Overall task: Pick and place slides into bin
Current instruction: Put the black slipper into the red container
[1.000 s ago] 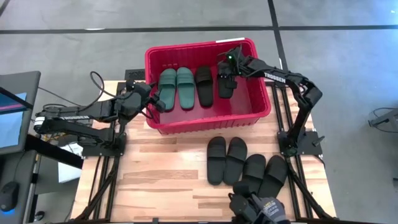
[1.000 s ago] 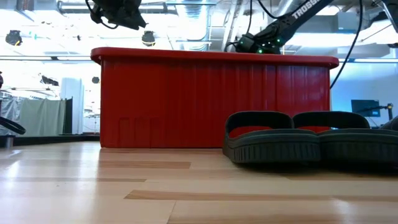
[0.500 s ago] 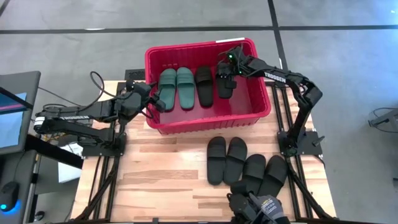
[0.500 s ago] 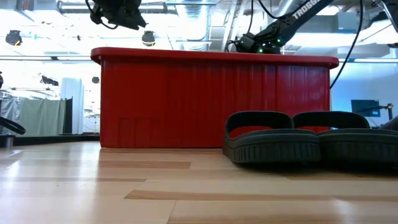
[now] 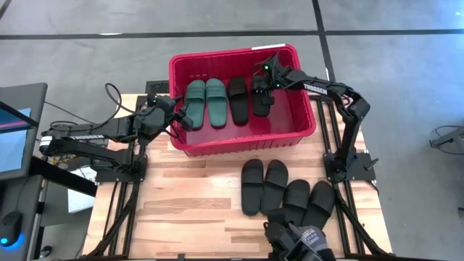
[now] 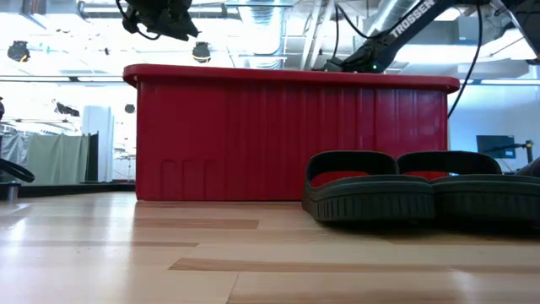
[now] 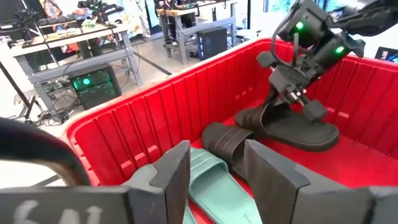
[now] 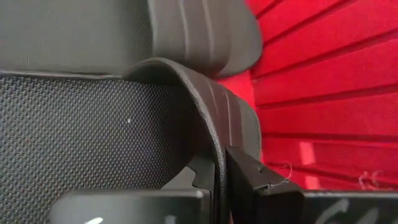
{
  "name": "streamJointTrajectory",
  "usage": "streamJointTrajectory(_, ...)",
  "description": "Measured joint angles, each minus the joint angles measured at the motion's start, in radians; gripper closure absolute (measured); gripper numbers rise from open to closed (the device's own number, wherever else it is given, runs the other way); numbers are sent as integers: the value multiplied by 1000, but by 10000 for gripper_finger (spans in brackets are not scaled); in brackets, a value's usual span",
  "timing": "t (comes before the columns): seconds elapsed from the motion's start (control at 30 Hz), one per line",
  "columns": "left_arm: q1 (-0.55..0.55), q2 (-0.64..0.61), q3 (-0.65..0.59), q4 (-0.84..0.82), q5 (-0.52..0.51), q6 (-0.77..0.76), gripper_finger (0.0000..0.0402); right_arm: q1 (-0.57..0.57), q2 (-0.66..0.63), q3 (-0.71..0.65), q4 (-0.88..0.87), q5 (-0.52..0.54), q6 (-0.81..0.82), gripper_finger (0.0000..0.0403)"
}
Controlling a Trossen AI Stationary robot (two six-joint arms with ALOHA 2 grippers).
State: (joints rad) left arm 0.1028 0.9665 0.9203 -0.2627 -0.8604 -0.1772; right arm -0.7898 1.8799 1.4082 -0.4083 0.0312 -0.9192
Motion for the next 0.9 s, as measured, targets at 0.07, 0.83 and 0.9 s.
streamJointTrajectory(0.07,0,0,0,0,0,0,260,0,10,0,-2,2,0,387)
streamJointTrajectory(0.83,0,0,0,0,2,-28,260,-10,52,0,67,17,-33,385)
streamJointTrajectory(0.9,0,0,0,0,3,-29,260,-14,52,0,66,17,-33,384)
